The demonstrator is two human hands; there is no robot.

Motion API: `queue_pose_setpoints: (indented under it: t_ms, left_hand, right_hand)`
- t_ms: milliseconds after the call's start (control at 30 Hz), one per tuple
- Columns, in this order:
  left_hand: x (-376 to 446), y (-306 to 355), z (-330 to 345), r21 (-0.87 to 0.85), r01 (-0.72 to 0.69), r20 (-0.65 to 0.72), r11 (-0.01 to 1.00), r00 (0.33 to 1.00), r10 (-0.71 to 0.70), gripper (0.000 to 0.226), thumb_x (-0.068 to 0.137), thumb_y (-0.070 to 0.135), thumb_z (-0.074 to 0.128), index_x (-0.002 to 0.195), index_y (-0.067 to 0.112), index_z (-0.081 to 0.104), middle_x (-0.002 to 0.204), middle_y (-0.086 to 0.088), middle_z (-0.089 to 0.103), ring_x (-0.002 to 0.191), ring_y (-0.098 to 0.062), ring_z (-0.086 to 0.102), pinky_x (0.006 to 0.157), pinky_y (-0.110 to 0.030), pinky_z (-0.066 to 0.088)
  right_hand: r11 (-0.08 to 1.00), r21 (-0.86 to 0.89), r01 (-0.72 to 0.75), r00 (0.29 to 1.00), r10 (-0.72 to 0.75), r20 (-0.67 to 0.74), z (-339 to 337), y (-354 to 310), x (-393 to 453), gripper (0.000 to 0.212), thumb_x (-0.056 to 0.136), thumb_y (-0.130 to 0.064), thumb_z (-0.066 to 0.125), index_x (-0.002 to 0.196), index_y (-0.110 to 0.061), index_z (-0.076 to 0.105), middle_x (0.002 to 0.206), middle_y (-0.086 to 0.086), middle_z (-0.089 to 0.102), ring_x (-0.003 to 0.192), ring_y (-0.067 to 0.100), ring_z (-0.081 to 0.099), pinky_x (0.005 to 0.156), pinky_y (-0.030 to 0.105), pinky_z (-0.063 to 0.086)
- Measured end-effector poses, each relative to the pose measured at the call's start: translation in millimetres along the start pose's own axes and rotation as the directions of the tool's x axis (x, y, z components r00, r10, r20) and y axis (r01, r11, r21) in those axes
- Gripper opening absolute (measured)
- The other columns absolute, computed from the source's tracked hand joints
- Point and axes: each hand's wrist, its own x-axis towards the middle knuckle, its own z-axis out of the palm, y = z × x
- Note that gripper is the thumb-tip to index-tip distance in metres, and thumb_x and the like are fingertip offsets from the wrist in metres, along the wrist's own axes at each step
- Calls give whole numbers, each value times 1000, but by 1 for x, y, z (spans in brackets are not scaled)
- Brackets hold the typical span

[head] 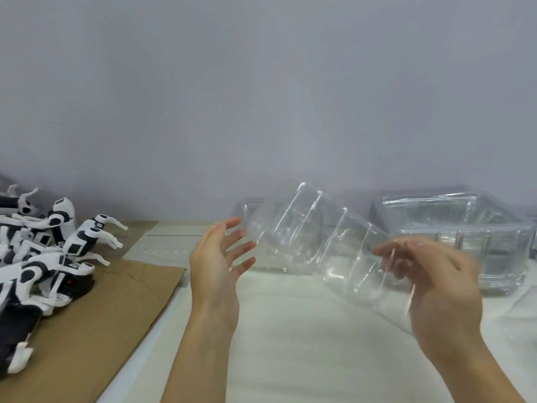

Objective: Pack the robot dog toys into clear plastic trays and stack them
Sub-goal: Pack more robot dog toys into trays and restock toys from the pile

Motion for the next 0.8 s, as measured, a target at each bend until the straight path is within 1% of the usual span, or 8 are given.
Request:
queue_pose_setpoints:
  t_ms: [133, 200, 300, 433, 500, 600, 700, 800]
  left_hand:
    - [0, 11, -9, 97, 44, 83, 994, 995, -52, 31, 98, 37, 50, 99, 20, 76, 97, -1, 78, 98, -26, 72, 81, -38, 51]
    - [-2, 13, -8, 181, 58, 124, 982, 989, -81, 34, 95, 47, 52, 99, 23, 76, 98, 4, 78, 94, -22, 72, 78, -37, 49]
    - [-5, 10, -5, 313, 62, 170, 948, 978, -120, 26, 87, 53, 61, 97, 32, 74, 106, 10, 76, 102, -15, 68, 78, -36, 45]
    - [-4, 5, -8, 388, 45, 190, 921, 974, -127, 22, 76, 34, 74, 97, 39, 74, 112, 11, 72, 112, -16, 64, 84, -37, 45]
    - [-1, 3, -13, 420, 25, 196, 907, 973, -118, 28, 71, 28, 68, 95, 42, 74, 109, 14, 72, 110, -11, 65, 85, -36, 45]
    - [6, -3, -20, 489, -32, 209, 872, 974, -82, 42, 85, 1, 55, 101, 36, 71, 112, 13, 70, 114, -7, 62, 85, -27, 44]
    - [8, -13, -18, 647, -102, 237, 755, 969, -72, 51, 91, -8, 39, 111, 33, 62, 119, 15, 62, 114, 1, 54, 75, -14, 38]
    - [5, -20, -11, 744, -207, 286, 636, 958, -22, 51, 91, -7, 34, 115, 33, 54, 125, 11, 54, 105, 3, 51, 69, -12, 38]
  right_hand:
    - [980, -132, 147, 983, -130, 130, 4, -4, -3, 36, 82, -9, 47, 64, -22, 74, 60, 3, 66, 61, 15, 57, 63, 18, 43]
    - [957, -212, 196, 966, -153, 207, 7, -6, -5, 36, 81, -7, 49, 56, -22, 70, 58, -1, 64, 64, 17, 58, 63, 18, 43]
    - [908, -334, 252, 942, -151, 300, 12, -6, -9, 33, 78, -5, 51, 56, -22, 69, 58, -12, 64, 69, 14, 58, 64, 18, 42]
    - [899, -391, 200, 943, -69, 324, 12, -5, -11, 31, 77, -9, 52, 58, -24, 71, 59, -17, 65, 73, 10, 62, 67, 12, 41]
    - [897, -408, 173, 961, -63, 269, 12, -3, -11, 29, 77, -11, 52, 66, -27, 74, 66, -16, 68, 79, 7, 65, 71, 9, 41]
    - [869, -475, 143, 980, -57, 190, 12, 1, -9, 29, 84, -9, 57, 83, -33, 75, 88, -23, 71, 97, 0, 63, 82, 5, 39]
    - [797, -597, 95, 959, 88, 271, 10, 11, -11, 43, 84, -3, 61, 95, -43, 70, 111, -28, 64, 116, -5, 52, 99, 20, 39]
    - [736, -674, 65, 921, 216, 325, 10, 19, -16, 46, 87, -6, 58, 96, -51, 63, 126, -24, 49, 120, -6, 43, 100, 25, 38]
